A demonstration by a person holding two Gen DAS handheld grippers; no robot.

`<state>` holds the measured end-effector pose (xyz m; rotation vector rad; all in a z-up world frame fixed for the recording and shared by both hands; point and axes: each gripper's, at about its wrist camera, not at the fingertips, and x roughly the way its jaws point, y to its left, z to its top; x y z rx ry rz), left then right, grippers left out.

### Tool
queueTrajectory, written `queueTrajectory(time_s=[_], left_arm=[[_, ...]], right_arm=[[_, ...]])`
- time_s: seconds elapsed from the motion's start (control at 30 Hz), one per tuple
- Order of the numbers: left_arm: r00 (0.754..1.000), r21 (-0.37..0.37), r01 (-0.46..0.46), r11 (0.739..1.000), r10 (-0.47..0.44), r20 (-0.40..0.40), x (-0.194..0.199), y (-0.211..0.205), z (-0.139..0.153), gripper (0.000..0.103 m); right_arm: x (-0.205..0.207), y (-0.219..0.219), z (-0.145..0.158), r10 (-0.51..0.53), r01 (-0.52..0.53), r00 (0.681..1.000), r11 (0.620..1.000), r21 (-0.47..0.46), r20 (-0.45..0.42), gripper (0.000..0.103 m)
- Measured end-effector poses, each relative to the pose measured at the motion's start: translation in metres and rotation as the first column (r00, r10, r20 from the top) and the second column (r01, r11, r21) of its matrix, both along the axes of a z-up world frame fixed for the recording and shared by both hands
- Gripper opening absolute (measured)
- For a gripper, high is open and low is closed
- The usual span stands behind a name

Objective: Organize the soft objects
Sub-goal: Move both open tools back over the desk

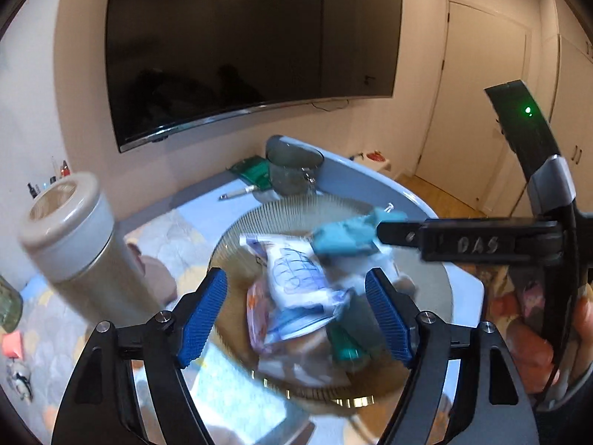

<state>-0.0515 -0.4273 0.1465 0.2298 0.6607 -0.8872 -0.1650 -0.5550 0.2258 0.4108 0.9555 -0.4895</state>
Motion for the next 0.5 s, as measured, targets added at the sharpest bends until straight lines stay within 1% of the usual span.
queueTrajectory(time_s=[0.13,0.23,0.3,0.33,0.4,0.5], left_arm=[[1.000,-0.012,0.016,1.000,-0.016,-0.003,-0.021,0.036,0.008,0.076],[1.000,-0.036,-0.006,0.999,0.006,0.007,-0.038,0.074,0.017,0.076],[0.998,-0.063,-0.064,0.996,0.065,0.024,-0.044,0.103,0.026,0.076],[0.995,-0.091,-0.096,0.991,0.099,0.033,-0.047,0.119,0.032,0.076],[0.985,-0.148,-0.157,0.976,0.165,0.042,-0.055,0.162,0.046,0.076],[0.967,-0.179,-0.233,0.956,0.247,0.059,-0.061,0.211,0.060,0.076]], right_arm=[[-0.027,0.016,0.011,-0.002,0.001,0.999,1.000,0.004,0.045,0.069],[-0.042,0.046,0.020,0.049,-0.047,0.997,0.998,-0.038,0.064,0.069],[-0.051,0.070,0.023,0.100,-0.097,0.993,0.994,-0.060,0.065,0.069],[-0.053,0.081,0.025,0.121,-0.117,0.991,0.991,-0.065,0.065,0.069],[-0.059,0.107,0.029,0.171,-0.166,0.983,0.983,-0.075,0.065,0.070],[-0.063,0.148,0.034,0.254,-0.249,0.964,0.966,-0.072,0.075,0.075]])
